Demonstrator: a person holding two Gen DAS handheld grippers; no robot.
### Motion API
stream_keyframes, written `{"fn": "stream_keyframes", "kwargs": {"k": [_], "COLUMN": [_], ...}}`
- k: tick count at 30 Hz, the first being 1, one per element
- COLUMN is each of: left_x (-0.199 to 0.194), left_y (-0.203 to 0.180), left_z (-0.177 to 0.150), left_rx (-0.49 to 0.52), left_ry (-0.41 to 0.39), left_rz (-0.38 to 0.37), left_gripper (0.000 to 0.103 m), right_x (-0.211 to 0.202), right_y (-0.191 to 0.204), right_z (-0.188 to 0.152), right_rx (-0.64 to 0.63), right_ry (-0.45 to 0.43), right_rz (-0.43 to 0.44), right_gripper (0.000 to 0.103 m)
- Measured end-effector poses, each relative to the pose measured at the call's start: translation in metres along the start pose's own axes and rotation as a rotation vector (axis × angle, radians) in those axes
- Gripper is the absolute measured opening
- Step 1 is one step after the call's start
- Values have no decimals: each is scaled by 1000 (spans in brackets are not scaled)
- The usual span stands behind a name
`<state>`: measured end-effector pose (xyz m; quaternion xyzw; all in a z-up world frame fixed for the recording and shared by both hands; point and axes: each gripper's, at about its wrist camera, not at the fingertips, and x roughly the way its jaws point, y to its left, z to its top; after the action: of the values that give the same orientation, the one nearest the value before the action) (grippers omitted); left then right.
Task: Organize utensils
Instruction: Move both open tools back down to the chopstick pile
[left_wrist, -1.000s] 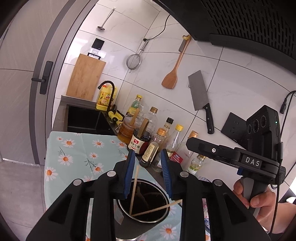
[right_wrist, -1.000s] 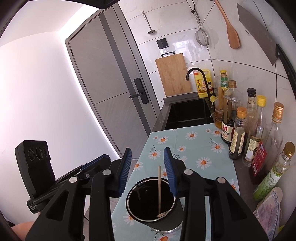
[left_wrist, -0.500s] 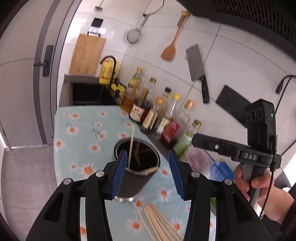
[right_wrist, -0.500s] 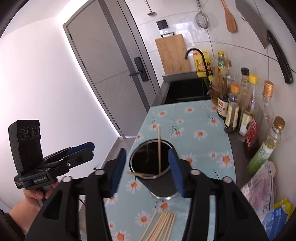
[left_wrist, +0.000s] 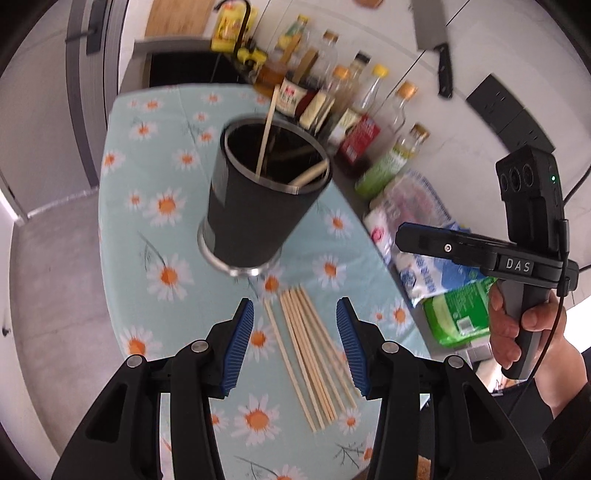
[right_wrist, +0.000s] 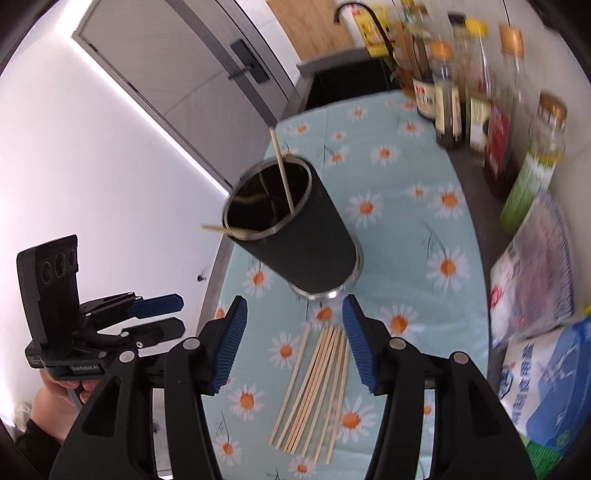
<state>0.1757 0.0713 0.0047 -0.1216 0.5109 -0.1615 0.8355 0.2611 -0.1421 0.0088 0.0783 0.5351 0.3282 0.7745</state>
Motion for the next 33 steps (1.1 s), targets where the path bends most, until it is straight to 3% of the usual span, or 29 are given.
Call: {"fn": "stream_keyframes", "kwargs": {"k": [4,11,13,19,21,25,33], "left_x": [35,78,84,100,105,116,137], "left_y": [9,16,15,9,6,3,8], "left_z": [-12,-34,-36,-41,-42,-42,-45], "left_rx": [-53,-86,-82,-70,-68,-58,-93], "left_ry": [130,274,291,331,333,349,380], "left_rz": [12,69,85,93,98,120,144], "left_gripper": [45,45,45,43,43,32,27], "right_x": [28,69,75,87,93,104,119], "right_y": [-14,-33,-37,-43,-47,-50,-46], "right_z": [-14,-42,-48,-60,-62,-68,-71], "right_rx": [55,133,141,166,169,170,145], "right_ry": [105,256,281,335,350,376,408], "right_rz": [-33,-80,-98,-126,-139,-158,-175], "right_gripper": [54,54,54,39,30,25,19]}}
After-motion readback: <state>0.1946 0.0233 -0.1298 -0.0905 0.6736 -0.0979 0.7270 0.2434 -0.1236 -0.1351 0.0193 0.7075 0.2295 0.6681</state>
